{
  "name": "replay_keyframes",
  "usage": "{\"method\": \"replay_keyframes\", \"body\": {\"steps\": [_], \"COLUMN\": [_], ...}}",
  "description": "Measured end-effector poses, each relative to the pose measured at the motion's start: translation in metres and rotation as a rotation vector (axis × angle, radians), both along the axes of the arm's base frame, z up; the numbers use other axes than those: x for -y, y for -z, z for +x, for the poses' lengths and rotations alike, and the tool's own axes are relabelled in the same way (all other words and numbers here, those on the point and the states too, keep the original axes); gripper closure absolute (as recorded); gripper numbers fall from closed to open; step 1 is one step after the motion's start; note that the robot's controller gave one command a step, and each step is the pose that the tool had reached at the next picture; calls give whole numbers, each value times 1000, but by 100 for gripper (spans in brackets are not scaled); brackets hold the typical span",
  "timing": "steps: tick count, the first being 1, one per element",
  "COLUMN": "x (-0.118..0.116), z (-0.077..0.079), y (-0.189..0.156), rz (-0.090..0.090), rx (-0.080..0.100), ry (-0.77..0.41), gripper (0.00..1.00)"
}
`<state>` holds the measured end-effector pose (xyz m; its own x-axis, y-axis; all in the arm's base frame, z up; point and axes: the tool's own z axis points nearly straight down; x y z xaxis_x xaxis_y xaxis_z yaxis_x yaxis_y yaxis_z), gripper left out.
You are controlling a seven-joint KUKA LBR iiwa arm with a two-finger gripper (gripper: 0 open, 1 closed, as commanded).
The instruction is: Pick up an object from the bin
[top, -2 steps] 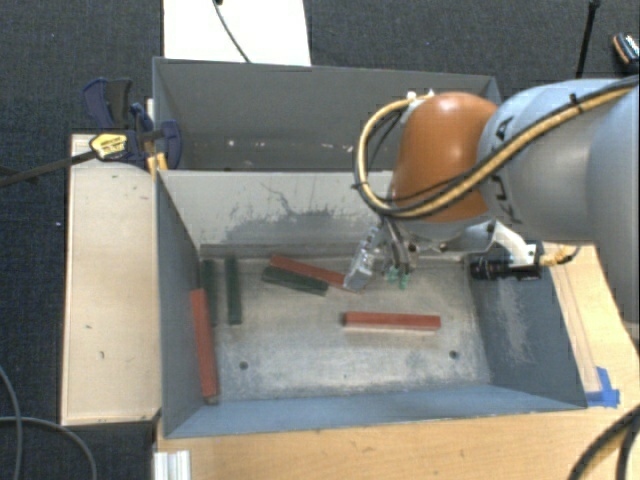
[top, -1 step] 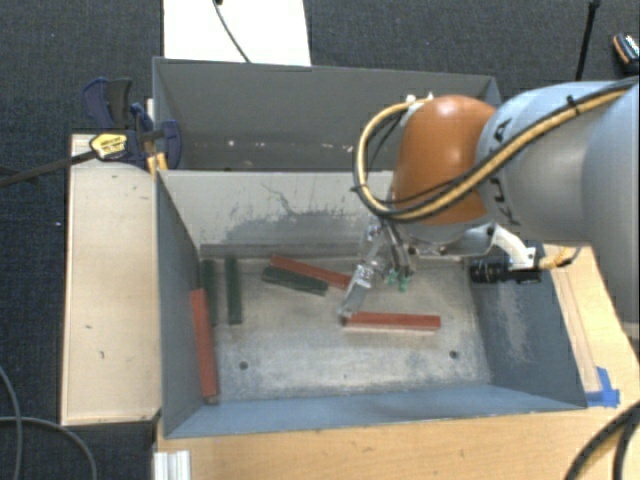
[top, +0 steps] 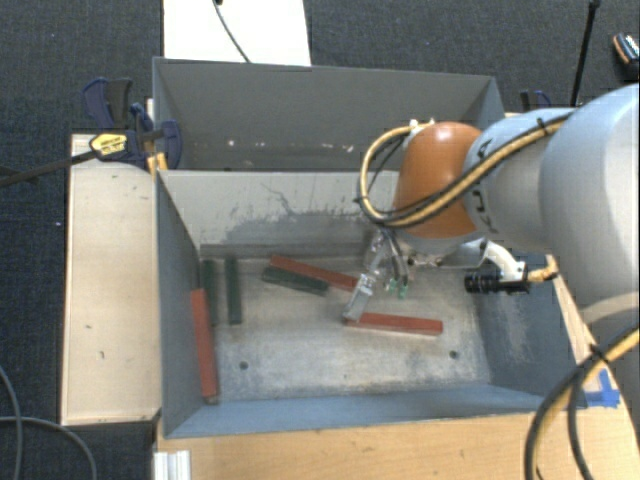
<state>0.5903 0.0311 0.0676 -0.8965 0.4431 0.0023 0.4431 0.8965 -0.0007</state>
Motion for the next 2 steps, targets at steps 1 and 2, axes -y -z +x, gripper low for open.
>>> {"method": "replay_keyframes", "body": {"steps": [1,2], "x": [-54,-52], "z": [-35,-34], "y": [-3,-3], "rz": [2,1], "rx": [3,5], "ry": [-163,-155], "gripper": [0,100]}}
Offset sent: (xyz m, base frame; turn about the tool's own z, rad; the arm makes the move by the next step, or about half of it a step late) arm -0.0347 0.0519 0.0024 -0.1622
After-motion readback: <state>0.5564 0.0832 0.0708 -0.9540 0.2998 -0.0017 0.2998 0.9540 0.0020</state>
